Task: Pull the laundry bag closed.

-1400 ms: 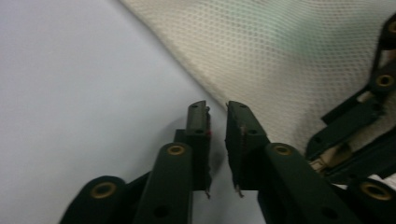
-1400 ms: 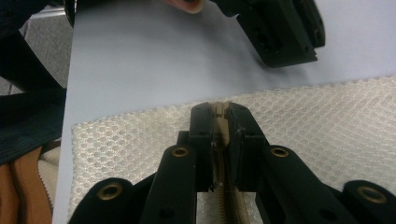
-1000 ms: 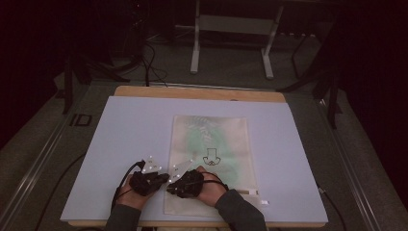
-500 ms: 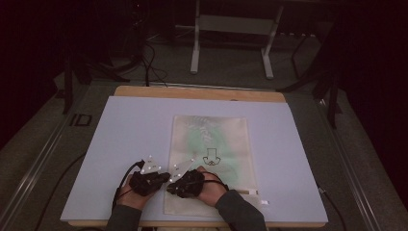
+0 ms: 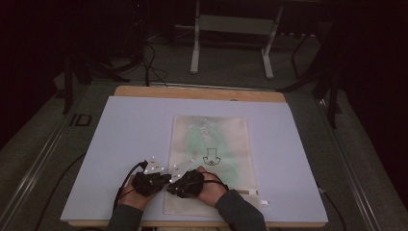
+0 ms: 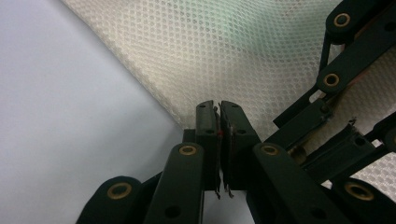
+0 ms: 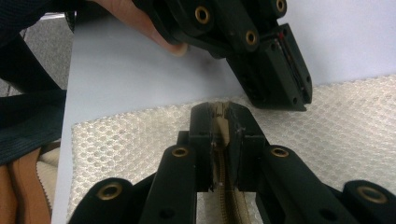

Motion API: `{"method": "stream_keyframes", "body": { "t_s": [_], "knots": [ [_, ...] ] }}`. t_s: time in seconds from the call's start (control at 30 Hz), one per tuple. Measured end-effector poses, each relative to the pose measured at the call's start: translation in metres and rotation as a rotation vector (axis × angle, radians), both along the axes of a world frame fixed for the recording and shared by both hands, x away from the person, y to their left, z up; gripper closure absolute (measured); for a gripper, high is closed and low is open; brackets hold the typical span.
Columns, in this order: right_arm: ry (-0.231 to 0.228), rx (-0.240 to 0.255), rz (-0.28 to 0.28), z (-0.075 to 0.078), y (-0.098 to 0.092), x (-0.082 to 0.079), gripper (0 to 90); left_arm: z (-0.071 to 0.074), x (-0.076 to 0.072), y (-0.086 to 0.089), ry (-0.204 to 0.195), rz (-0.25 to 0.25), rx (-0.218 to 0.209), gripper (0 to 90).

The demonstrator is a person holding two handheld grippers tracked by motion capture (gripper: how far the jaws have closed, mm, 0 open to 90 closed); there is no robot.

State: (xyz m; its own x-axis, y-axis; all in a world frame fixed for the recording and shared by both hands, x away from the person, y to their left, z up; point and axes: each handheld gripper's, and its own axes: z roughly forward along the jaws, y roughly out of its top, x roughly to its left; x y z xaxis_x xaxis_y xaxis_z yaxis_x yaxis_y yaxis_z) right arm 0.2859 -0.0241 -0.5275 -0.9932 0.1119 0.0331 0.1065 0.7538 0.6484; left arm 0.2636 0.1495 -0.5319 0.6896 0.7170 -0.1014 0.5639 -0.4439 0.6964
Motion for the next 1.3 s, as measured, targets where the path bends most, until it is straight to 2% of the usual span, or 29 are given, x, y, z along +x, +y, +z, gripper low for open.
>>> {"method": "stream_keyframes", "body": {
  "t_s": [0.1, 0.3, 0.5, 0.63, 1.1, 1.17, 1.3],
  "knots": [
    [-0.005, 0.004, 0.002, 0.0, 0.0, 0.0, 81.7, 0.0, 0.002, 0.001, 0.028, 0.018, -0.015, 87.5],
    [-0.016, -0.007, 0.018, 0.001, 0.0, 0.001, 81.9, 0.0, 0.003, 0.002, 0.045, 0.017, -0.01, 89.4],
    [-0.012, -0.013, 0.019, 0.002, -0.003, 0.001, 82.2, 0.0, 0.002, 0.0, 0.039, 0.024, 0.0, 89.5],
    [-0.015, -0.018, 0.021, 0.002, -0.007, 0.002, 82.3, 0.001, 0.0, -0.003, 0.024, 0.023, 0.031, 89.5],
    [-0.016, -0.025, 0.019, 0.002, -0.018, 0.003, 82.4, 0.001, -0.001, -0.003, 0.022, 0.032, 0.024, 89.5],
    [-0.021, -0.03, 0.02, 0.003, -0.018, 0.002, 82.3, 0.001, 0.0, -0.002, 0.028, 0.033, 0.012, 89.5],
    [-0.031, -0.038, 0.022, 0.003, -0.018, 0.001, 82.3, 0.001, -0.002, -0.003, 0.018, 0.031, 0.035, 89.4]
  ]
}}
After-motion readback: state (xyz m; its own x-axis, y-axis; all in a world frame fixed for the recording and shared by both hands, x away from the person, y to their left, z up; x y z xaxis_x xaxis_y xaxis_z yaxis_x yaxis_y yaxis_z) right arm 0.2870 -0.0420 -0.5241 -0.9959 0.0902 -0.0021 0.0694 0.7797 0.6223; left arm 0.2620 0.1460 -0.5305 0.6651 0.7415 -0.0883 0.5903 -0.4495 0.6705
